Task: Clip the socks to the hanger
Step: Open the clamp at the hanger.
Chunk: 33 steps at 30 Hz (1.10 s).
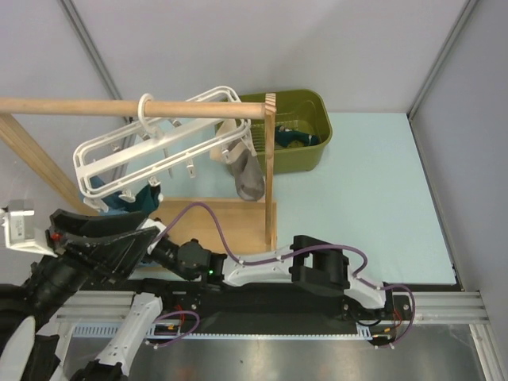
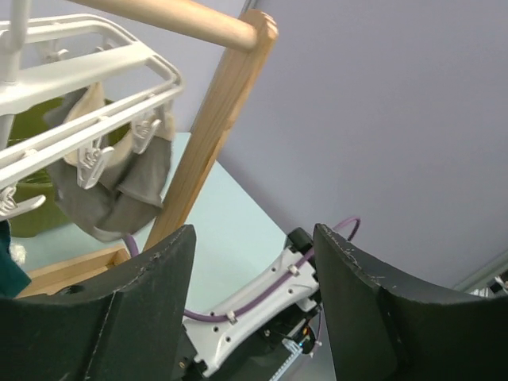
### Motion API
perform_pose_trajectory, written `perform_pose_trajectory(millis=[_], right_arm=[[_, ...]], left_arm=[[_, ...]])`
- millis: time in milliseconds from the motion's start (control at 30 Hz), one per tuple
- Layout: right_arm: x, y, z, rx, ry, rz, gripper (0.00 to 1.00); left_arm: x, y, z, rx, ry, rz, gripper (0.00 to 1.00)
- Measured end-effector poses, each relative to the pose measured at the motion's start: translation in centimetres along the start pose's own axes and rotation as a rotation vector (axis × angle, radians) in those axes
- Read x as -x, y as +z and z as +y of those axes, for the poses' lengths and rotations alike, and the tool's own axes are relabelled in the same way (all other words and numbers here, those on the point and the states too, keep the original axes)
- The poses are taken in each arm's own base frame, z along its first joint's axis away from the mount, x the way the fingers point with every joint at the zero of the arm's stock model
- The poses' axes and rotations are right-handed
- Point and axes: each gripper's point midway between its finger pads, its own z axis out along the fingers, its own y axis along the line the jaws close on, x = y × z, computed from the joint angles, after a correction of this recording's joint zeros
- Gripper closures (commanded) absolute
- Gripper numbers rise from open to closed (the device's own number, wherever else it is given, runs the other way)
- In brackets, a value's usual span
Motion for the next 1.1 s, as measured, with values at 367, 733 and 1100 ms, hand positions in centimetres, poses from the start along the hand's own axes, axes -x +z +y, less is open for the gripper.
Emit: perform_pose_trajectory(millis=[367, 733, 1100], right_arm=[[3.1, -8.2, -3.2, -0.05, -0.016, 0.241, 0.23], [10.4, -16.1, -5.7, -0.046, 0.15, 0.265, 0.21], [15.1, -16.4, -10.6, -0.105, 0.101, 0.158, 0.15]], left_arm=[[-6.4, 4.8, 6.7, -0.039, -0.242, 0.053, 0.43], [-5.2, 6.7, 7.0, -0.094, -0.262, 0.005, 0.43], [-4.9, 4.9, 6.6, -0.098, -0.268, -0.112, 0.4]])
